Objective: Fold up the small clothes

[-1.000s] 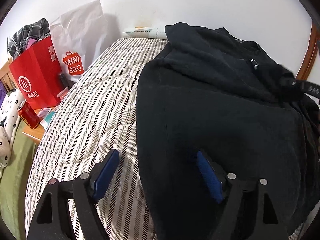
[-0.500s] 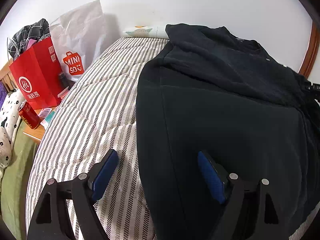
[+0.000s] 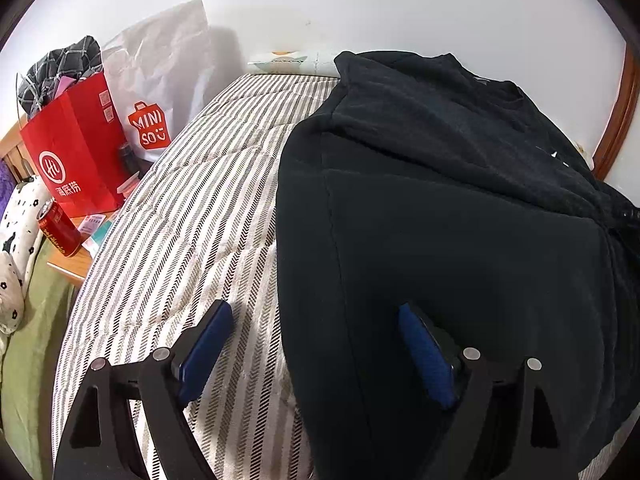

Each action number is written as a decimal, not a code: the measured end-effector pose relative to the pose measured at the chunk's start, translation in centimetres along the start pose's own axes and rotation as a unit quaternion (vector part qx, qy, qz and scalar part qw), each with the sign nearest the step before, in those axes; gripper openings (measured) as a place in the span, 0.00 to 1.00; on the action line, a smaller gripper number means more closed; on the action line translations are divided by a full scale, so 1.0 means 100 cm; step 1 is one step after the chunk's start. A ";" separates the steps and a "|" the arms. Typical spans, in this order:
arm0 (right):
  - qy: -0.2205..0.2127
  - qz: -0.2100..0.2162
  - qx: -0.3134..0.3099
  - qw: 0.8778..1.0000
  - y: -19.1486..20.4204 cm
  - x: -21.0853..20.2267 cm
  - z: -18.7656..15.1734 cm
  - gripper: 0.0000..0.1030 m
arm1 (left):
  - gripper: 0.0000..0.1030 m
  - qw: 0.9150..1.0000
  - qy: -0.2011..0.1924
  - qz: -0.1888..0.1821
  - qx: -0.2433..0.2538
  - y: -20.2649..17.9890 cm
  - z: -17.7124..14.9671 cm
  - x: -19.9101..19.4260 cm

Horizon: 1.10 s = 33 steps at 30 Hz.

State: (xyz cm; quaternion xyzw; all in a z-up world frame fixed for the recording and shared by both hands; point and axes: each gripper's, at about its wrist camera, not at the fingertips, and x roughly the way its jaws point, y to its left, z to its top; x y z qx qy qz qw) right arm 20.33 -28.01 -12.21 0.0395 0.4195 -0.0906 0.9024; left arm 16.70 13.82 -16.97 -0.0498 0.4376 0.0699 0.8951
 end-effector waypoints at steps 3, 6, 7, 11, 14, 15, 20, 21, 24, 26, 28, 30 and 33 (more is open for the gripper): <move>0.004 -0.028 -0.013 1.000 -0.010 -0.012 -0.014 0.23 | 0.82 1.000 0.012 -0.005 0.002 0.004 -0.003 -0.005; -0.004 -0.035 -0.012 0.999 -0.026 -0.034 -0.033 0.39 | 0.82 1.000 0.016 -0.015 -0.001 0.008 -0.010 -0.013; -0.006 -0.031 -0.010 0.999 -0.031 -0.040 -0.039 0.47 | 0.82 1.000 0.018 -0.018 -0.001 0.008 -0.012 -0.015; -0.006 -0.023 -0.019 1.000 -0.042 -0.069 -0.078 0.57 | 0.81 0.999 0.017 -0.035 0.013 0.006 -0.028 -0.027; 0.001 -0.023 -0.028 0.999 -0.045 -0.081 -0.109 0.59 | 0.80 0.999 0.012 -0.043 0.022 0.004 -0.036 -0.036; 0.004 -0.021 -0.028 0.999 -0.047 -0.084 -0.120 0.59 | 0.79 0.999 0.013 -0.046 0.023 0.003 -0.039 -0.039; 0.012 0.001 0.000 1.000 -0.058 -0.091 -0.158 0.58 | 0.63 0.999 0.009 -0.040 0.031 0.000 -0.052 -0.051; 0.011 0.016 0.009 1.000 -0.060 -0.094 -0.164 0.59 | 0.61 0.999 0.008 -0.041 0.032 0.000 -0.053 -0.053; 0.009 0.045 0.018 0.999 -0.060 -0.098 -0.176 0.59 | 0.41 0.998 0.008 -0.052 0.031 -0.002 -0.058 -0.059; 0.020 0.052 0.009 0.998 -0.053 -0.094 -0.182 0.58 | 0.24 0.998 0.009 -0.061 0.029 -0.005 -0.060 -0.060; 0.006 0.041 -0.001 0.999 -0.045 -0.095 -0.188 0.51 | 0.19 0.998 0.010 -0.063 0.020 -0.005 -0.060 -0.061; 0.000 0.064 -0.014 0.998 -0.041 -0.098 -0.190 0.24 | 0.14 0.998 0.010 -0.055 0.019 -0.005 -0.061 -0.062; -0.008 0.056 -0.022 0.998 -0.039 -0.104 -0.192 0.11 | 0.10 0.998 0.013 -0.065 0.003 0.002 -0.063 -0.065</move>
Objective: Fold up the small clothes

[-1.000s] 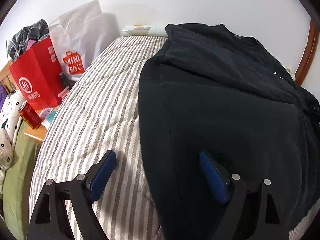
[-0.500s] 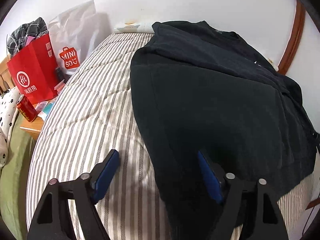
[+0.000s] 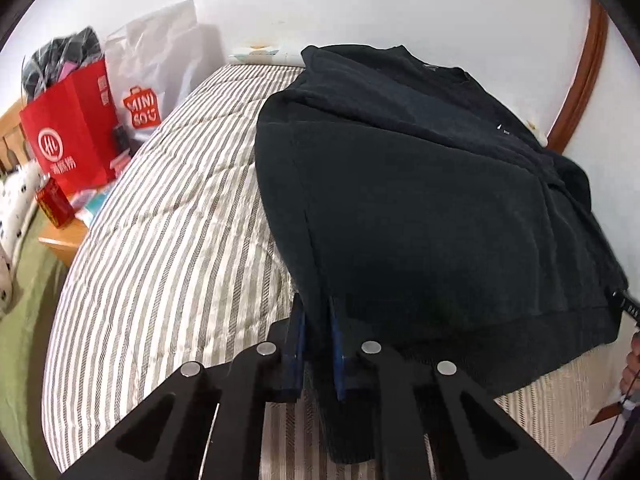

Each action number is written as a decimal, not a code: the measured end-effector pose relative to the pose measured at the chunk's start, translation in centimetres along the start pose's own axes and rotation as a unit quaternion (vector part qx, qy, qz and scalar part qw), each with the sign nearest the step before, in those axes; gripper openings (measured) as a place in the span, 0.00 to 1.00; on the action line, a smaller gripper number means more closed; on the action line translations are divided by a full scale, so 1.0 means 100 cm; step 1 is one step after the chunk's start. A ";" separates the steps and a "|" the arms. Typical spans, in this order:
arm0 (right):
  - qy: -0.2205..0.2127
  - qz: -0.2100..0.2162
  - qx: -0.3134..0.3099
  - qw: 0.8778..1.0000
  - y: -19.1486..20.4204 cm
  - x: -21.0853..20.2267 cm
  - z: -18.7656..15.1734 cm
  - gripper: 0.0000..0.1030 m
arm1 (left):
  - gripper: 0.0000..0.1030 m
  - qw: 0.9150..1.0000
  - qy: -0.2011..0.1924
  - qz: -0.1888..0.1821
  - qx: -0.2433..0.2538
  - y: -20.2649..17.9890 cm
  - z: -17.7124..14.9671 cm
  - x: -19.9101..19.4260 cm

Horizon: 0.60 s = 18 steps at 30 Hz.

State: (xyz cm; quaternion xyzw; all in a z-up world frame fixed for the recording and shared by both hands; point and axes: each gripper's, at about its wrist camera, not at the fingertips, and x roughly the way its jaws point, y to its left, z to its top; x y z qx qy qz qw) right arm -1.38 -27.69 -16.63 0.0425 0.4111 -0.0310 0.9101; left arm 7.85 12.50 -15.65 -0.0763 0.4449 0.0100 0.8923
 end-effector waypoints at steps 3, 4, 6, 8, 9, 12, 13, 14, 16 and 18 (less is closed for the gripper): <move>-0.002 0.012 0.014 1.000 -0.007 -0.011 -0.004 0.10 | 0.09 1.000 0.004 -0.012 -0.014 0.007 -0.006 -0.005; -0.002 0.013 0.014 1.000 -0.008 -0.013 -0.004 0.09 | 0.09 1.000 0.005 -0.016 -0.018 0.009 -0.008 -0.007; -0.003 0.010 0.015 1.000 -0.012 -0.019 -0.007 0.09 | 0.09 1.000 0.003 -0.021 -0.021 0.013 -0.014 -0.011; 0.000 0.015 0.015 1.000 -0.013 -0.024 -0.011 0.09 | 0.09 1.000 0.002 -0.019 -0.019 0.013 -0.020 -0.018; 0.000 0.014 0.014 1.000 -0.014 -0.027 -0.012 0.09 | 0.09 1.000 0.002 -0.018 -0.018 0.013 -0.023 -0.020; -0.001 0.014 0.003 1.000 -0.008 -0.036 -0.017 0.09 | 0.09 1.000 0.006 -0.016 -0.015 0.013 -0.035 -0.029; -0.001 0.013 -0.001 1.000 -0.008 -0.039 -0.018 0.09 | 0.09 1.000 0.008 -0.017 -0.015 0.013 -0.037 -0.031; -0.001 0.015 -0.003 1.000 -0.008 -0.041 -0.020 0.09 | 0.09 1.000 0.009 -0.019 -0.015 0.014 -0.041 -0.034; 0.000 0.016 0.000 1.000 -0.009 -0.044 -0.022 0.09 | 0.09 1.000 0.011 -0.022 -0.017 0.015 -0.043 -0.036; 0.003 0.018 0.003 1.000 -0.010 -0.042 -0.021 0.09 | 0.09 0.999 0.014 -0.023 -0.018 0.015 -0.044 -0.035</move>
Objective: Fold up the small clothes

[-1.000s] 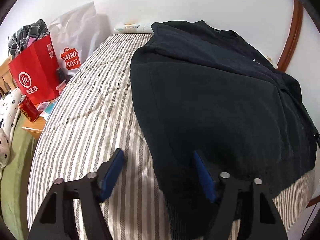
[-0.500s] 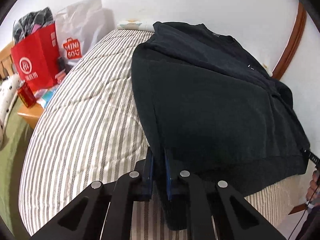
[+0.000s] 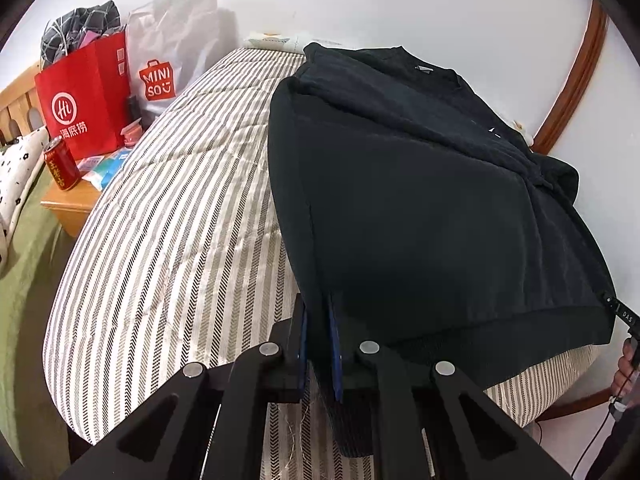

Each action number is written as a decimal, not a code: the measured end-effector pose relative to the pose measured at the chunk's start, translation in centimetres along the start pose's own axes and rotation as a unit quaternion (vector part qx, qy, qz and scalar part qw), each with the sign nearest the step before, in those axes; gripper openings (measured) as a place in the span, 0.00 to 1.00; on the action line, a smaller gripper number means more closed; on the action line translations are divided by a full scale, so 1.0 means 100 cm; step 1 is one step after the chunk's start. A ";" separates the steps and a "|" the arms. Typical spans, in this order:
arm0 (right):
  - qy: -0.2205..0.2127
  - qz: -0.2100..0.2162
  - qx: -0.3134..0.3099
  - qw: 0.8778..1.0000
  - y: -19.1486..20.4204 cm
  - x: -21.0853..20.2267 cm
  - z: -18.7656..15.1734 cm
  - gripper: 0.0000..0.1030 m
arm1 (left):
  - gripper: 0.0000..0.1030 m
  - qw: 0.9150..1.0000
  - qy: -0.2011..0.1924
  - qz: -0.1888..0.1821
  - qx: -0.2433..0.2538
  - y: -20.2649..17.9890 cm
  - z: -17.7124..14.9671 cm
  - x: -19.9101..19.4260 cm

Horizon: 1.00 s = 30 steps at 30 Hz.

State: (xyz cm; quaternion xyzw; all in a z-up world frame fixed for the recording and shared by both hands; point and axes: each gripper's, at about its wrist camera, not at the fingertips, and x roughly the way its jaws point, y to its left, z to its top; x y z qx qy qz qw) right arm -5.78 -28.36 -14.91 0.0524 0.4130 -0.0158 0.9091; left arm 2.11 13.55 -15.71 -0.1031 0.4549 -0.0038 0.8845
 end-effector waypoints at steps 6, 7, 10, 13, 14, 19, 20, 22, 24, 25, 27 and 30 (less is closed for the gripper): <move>0.003 -0.001 0.015 1.000 -0.014 0.009 0.018 0.19 | 0.19 0.999 -0.006 0.036 0.004 -0.005 0.007 0.002; -0.006 -0.006 0.019 1.000 -0.018 0.005 0.021 0.29 | 0.30 0.999 -0.011 0.049 0.004 -0.006 0.009 0.002; -0.044 -0.042 0.045 0.997 -0.039 -0.005 0.033 0.65 | 0.56 0.998 -0.029 0.048 0.000 -0.010 0.019 0.002; -0.063 -0.098 0.068 0.991 -0.066 -0.002 0.051 0.65 | 0.58 0.998 -0.042 0.048 0.014 -0.023 0.035 0.008; -0.063 -0.104 0.072 0.990 -0.074 0.002 0.056 0.65 | 0.58 0.998 -0.042 0.051 0.016 -0.028 0.040 0.011; -0.053 -0.143 0.069 0.986 -0.111 0.030 0.080 0.65 | 0.58 0.997 -0.042 0.049 0.031 -0.047 0.065 0.025; -0.044 -0.151 0.070 0.985 -0.118 0.039 0.084 0.65 | 0.58 0.997 -0.042 0.052 0.031 -0.049 0.070 0.027; -0.025 -0.158 0.071 0.985 -0.130 0.058 0.090 0.65 | 0.58 0.998 -0.037 0.050 0.026 -0.051 0.078 0.032; -0.008 -0.167 0.065 0.984 -0.139 0.073 0.091 0.65 | 0.58 0.998 -0.036 0.047 0.023 -0.053 0.082 0.034; -0.003 -0.175 0.060 0.983 -0.143 0.080 0.092 0.65 | 0.58 0.998 -0.036 0.048 0.024 -0.054 0.084 0.035; 0.000 -0.188 0.057 0.981 -0.149 0.090 0.094 0.65 | 0.58 0.997 -0.038 0.055 0.025 -0.053 0.086 0.039; -0.001 -0.190 0.066 0.980 -0.158 0.099 0.098 0.66 | 0.58 0.997 -0.027 0.063 0.018 -0.047 0.088 0.047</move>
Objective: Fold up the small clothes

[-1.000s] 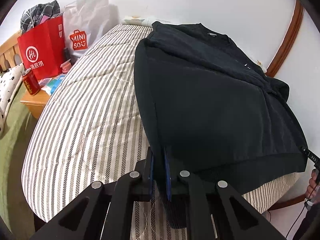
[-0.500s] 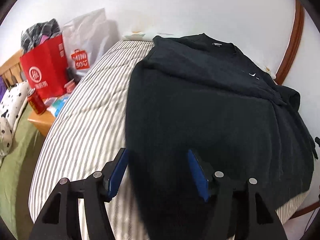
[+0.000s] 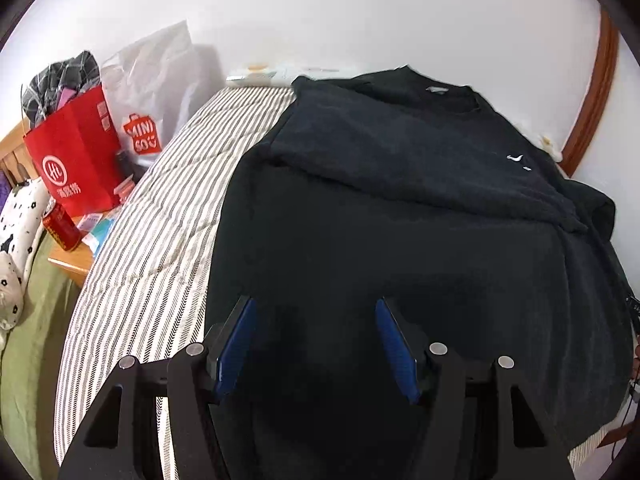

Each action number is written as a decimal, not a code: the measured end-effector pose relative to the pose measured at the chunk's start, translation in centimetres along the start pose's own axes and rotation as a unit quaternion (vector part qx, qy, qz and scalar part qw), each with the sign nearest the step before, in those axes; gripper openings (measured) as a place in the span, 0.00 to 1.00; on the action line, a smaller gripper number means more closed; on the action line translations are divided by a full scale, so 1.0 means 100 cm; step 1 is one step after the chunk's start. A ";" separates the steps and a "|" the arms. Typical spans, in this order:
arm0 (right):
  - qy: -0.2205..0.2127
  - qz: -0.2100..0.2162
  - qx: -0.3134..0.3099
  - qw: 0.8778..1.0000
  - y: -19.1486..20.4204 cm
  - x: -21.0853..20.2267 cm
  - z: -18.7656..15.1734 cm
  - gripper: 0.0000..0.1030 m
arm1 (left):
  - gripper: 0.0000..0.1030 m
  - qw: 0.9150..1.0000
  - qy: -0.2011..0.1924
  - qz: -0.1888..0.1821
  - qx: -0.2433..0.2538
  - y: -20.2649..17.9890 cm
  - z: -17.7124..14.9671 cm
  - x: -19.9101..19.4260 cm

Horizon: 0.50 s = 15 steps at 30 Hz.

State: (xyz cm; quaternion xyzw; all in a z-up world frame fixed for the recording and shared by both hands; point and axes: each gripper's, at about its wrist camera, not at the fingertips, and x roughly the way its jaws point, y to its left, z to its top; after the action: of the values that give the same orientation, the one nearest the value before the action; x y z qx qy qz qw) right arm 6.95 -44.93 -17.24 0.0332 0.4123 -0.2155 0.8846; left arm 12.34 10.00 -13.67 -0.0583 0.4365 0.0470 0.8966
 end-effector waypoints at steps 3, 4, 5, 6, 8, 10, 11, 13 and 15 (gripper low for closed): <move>0.001 0.001 0.002 1.000 -0.001 0.006 0.007 0.66 | 0.58 1.000 0.008 0.004 -0.005 0.006 -0.002 0.007; -0.001 0.001 0.000 1.000 0.000 0.008 0.009 0.64 | 0.58 1.000 0.009 0.009 -0.007 0.008 -0.002 0.008; -0.002 0.000 -0.003 1.000 -0.001 0.010 0.011 0.59 | 0.58 1.000 0.010 0.011 -0.012 0.011 -0.003 0.010; -0.005 0.000 -0.008 1.000 0.000 0.011 0.012 0.55 | 0.58 1.000 0.011 0.009 -0.015 0.013 -0.004 0.010; -0.008 -0.001 -0.019 1.000 0.004 0.011 0.013 0.32 | 0.58 1.000 0.011 0.006 -0.024 0.018 -0.007 0.011; -0.010 -0.021 -0.032 0.999 0.008 0.015 0.015 0.11 | 0.58 0.999 0.007 0.003 -0.031 0.023 -0.008 0.011; -0.011 -0.026 -0.033 0.999 0.008 0.015 0.015 0.09 | 0.58 0.999 0.007 0.003 -0.033 0.024 -0.008 0.012; -0.016 -0.030 -0.023 0.999 0.006 0.012 0.016 0.07 | 0.58 0.999 0.010 0.006 -0.032 0.026 -0.009 0.014; -0.026 -0.037 -0.018 0.999 0.006 0.003 0.016 0.07 | 0.58 1.000 0.007 0.005 -0.022 0.025 -0.009 0.013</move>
State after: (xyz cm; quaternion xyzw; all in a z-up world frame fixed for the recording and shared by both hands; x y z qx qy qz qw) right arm 8.50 -44.86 -16.49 -0.0035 0.3941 -0.2412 0.8868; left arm 12.09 12.39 -15.41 -0.0766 0.4418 0.0607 0.8918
